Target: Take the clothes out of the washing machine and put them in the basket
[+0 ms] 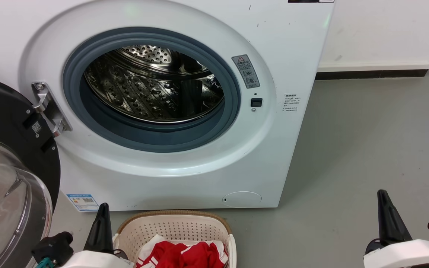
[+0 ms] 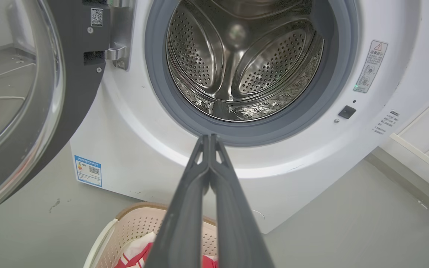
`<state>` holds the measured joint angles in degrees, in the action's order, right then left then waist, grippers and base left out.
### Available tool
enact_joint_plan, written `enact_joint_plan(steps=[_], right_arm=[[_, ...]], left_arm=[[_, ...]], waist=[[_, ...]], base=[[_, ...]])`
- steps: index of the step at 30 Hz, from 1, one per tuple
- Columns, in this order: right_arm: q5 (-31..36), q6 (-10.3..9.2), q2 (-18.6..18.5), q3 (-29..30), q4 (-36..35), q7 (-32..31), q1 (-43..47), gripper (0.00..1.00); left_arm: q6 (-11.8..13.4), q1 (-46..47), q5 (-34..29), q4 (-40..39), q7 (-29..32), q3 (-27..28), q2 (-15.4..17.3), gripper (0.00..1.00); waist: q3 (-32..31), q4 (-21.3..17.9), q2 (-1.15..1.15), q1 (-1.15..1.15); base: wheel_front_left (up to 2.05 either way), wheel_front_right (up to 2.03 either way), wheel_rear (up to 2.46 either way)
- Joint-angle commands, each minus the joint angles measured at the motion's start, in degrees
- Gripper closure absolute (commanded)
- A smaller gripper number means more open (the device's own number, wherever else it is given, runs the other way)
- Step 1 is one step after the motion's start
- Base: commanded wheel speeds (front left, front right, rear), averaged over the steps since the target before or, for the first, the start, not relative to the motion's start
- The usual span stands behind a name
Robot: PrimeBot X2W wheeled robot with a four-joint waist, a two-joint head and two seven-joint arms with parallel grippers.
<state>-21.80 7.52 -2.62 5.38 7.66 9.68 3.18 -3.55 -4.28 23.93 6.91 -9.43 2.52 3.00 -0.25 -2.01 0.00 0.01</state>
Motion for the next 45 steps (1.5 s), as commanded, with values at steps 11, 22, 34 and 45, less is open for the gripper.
enact_joint_plan(steps=[11, 22, 34, 45], right_arm=[[-12.6, -0.01, -0.2, 0.3, 0.5, -2.8, -3.2, 1.0], [-22.3, -0.02, -0.2, 0.4, 1.5, -5.0, -4.3, 1.0], [-31.8, -0.02, -0.2, 0.6, 2.4, -7.2, -5.4, 1.0], [-39.5, -0.03, -0.3, 0.7, 3.2, -9.0, -6.4, 1.0]], left_arm=[[-0.9, 3.0, 12.2, 0.6, 2.7, 0.9, 0.1, 1.0], [-1.4, 4.4, 21.6, 1.7, 4.9, 1.4, 0.0, 1.0], [-1.9, 5.6, 30.7, 2.7, 7.1, 2.0, 0.0, 1.0], [-2.4, 6.7, 38.2, 3.6, 8.9, 2.4, 0.0, 1.0]], waist=[[0.0, 0.2, 0.0, 0.0], [0.1, 0.4, 0.0, 0.0], [0.1, 0.7, 0.0, 0.0], [0.2, 0.9, 0.0, -0.01]], base=[[0.0, 0.0, 0.0], [0.0, 0.0, 0.0], [0.0, 0.0, 0.0], [0.0, 0.0, 0.0]])
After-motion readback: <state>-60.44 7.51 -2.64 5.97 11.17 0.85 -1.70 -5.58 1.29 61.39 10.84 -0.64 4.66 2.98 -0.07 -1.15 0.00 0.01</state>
